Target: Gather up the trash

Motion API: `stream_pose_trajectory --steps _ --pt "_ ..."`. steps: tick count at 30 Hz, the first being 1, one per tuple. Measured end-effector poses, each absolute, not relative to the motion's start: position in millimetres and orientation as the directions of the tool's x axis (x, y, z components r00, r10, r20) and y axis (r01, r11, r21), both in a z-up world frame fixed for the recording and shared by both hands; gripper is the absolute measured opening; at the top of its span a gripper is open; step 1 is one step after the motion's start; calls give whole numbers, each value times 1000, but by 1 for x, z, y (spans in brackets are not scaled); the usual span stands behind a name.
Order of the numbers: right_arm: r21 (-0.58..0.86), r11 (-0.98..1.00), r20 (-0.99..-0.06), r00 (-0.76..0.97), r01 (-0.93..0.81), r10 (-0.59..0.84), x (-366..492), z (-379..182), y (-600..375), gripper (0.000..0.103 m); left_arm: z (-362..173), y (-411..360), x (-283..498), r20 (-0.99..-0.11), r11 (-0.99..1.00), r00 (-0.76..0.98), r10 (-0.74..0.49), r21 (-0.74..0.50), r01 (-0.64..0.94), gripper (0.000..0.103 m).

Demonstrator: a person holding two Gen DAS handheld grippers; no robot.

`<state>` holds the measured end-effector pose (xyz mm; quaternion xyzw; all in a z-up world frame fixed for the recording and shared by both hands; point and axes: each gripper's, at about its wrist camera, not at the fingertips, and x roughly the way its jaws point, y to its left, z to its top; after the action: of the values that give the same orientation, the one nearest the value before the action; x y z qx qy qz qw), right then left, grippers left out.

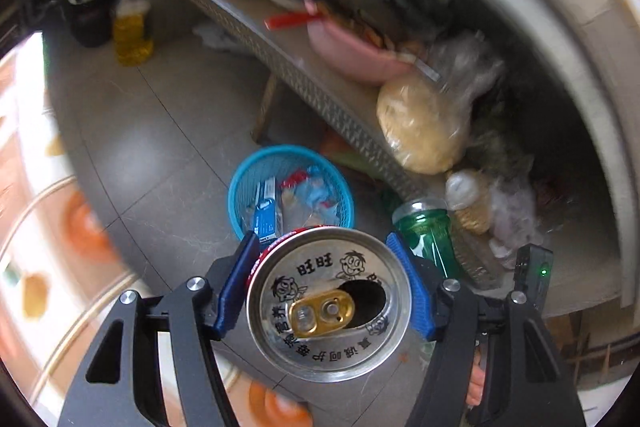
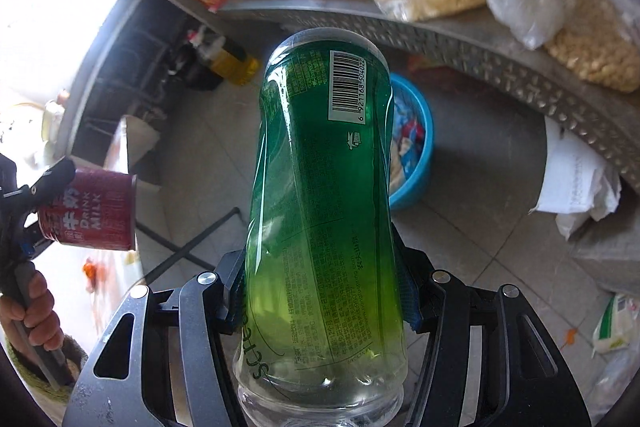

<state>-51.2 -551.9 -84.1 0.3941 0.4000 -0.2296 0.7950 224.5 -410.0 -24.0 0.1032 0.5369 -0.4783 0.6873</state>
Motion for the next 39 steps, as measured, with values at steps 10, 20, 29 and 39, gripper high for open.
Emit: stream_pose_trajectory --steps 10,20,29,39 --pt "311 550 -892 438 775 -114 19 -127 -590 55 -119 -519 266 -902 569 -177 -394 -391 723 64" --pt "95 644 -915 322 759 -245 64 -158 -615 67 -147 -534 292 -879 618 -212 -428 -455 641 72" --pt "93 628 -893 343 772 -290 52 -169 -623 67 -93 -487 280 -853 563 -120 -508 -435 703 72" --pt "116 672 -909 351 732 -226 -64 -179 -525 73 -10 -365 247 -787 480 -47 -615 -421 769 72"
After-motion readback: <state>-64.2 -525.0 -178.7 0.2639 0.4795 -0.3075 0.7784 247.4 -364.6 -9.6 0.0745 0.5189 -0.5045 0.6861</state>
